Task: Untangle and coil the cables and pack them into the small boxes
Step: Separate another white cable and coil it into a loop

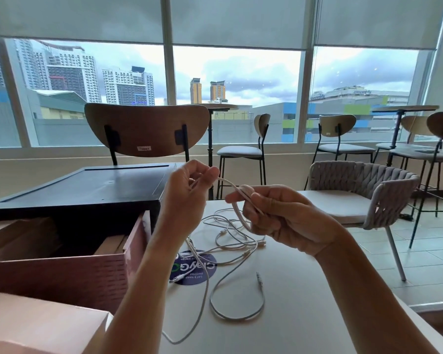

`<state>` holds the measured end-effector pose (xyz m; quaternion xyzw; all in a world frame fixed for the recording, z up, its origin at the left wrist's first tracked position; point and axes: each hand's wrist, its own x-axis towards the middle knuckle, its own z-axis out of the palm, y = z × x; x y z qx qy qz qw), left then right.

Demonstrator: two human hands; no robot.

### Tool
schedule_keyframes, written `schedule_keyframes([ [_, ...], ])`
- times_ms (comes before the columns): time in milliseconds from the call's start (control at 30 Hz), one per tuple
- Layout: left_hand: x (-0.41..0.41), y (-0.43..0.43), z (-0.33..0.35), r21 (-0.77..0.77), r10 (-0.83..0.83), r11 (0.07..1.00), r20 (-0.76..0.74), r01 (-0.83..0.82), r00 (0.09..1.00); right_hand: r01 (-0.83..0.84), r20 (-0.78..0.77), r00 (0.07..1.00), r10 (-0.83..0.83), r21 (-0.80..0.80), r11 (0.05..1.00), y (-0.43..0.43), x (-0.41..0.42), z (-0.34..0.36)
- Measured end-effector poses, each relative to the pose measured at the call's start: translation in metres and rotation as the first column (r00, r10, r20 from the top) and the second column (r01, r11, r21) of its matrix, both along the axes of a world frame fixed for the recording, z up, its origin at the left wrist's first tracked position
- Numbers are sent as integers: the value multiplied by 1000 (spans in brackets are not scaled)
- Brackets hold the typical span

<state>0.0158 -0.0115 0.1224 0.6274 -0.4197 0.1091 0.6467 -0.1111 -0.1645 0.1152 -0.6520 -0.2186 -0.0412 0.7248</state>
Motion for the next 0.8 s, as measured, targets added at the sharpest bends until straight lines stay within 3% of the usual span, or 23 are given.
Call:
schedule_keyframes([
  [333, 1, -9, -15, 120, 47, 991, 114, -61, 992, -36, 8, 999, 35, 255, 966, -2, 8, -1],
  [500, -10, -17, -20, 205, 53, 974, 194, -93, 980, 32, 61, 997, -55, 327, 945, -4, 10, -1],
  [800, -20, -21, -23, 498, -100, 866, 270, -50, 958, 202, 70, 947, -312, 627, 752, -7, 24, -4],
])
